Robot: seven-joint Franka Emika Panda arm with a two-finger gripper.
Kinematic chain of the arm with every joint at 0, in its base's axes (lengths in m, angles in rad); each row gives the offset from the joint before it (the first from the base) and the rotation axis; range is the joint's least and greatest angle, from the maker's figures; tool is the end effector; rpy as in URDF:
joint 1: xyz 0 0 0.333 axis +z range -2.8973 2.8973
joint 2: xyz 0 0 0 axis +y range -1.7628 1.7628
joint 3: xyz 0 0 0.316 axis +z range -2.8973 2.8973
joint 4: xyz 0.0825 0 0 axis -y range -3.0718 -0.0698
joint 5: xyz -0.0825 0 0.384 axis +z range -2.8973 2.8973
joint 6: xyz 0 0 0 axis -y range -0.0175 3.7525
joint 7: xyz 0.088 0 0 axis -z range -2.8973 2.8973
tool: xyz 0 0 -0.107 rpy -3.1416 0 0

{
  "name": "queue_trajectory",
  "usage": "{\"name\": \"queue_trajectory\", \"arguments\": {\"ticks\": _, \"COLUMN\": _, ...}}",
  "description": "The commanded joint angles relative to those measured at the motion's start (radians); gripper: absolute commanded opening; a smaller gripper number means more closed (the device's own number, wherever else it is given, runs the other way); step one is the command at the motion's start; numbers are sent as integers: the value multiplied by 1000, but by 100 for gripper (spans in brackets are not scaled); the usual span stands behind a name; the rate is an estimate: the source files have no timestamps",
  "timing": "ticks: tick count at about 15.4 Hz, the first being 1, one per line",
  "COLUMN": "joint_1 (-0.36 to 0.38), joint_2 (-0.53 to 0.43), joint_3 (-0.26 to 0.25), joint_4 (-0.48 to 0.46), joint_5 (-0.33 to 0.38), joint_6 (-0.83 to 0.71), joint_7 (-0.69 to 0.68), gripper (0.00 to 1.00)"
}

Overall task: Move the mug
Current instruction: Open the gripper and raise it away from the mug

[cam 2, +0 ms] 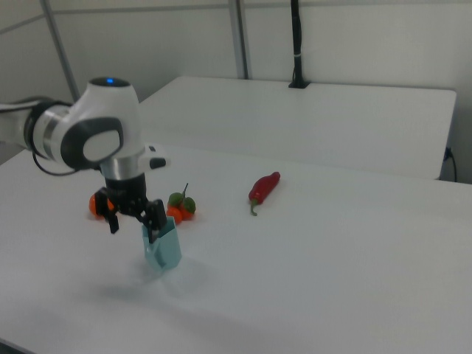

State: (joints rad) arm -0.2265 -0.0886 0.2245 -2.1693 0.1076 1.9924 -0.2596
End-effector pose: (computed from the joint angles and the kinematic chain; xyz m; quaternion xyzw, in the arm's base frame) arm 0.5083 0.0070 0.4243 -0.9929 -0.1033 0.0396 0.0437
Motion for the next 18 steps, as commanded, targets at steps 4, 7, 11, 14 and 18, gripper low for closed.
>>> {"name": "queue_trajectory", "arguments": {"ticks": 4, "joint_1": 21, "joint_2": -10, "joint_3": 7, "joint_4": 238, "joint_5": 37, "joint_6": -249, "joint_7": 146, "gripper": 100}}
{"name": "queue_trajectory", "arguments": {"ticks": 7, "joint_1": 24, "joint_2": -5, "joint_3": 7, "joint_4": 397, "joint_5": 35, "joint_6": -409, "joint_7": 281, "gripper": 100}}
{"name": "queue_trajectory", "arguments": {"ticks": 11, "joint_1": 59, "joint_2": -7, "joint_3": -16, "joint_4": 496, "joint_5": 24, "joint_6": -497, "joint_7": 370, "gripper": 100}}
{"name": "queue_trajectory", "arguments": {"ticks": 14, "joint_1": 139, "joint_2": -8, "joint_3": -134, "joint_4": 509, "joint_5": 23, "joint_6": -483, "joint_7": 367, "gripper": 100}}
{"name": "queue_trajectory", "arguments": {"ticks": 18, "joint_1": 263, "joint_2": -2, "joint_3": -266, "joint_4": 508, "joint_5": 6, "joint_6": -357, "joint_7": 329, "gripper": 100}}
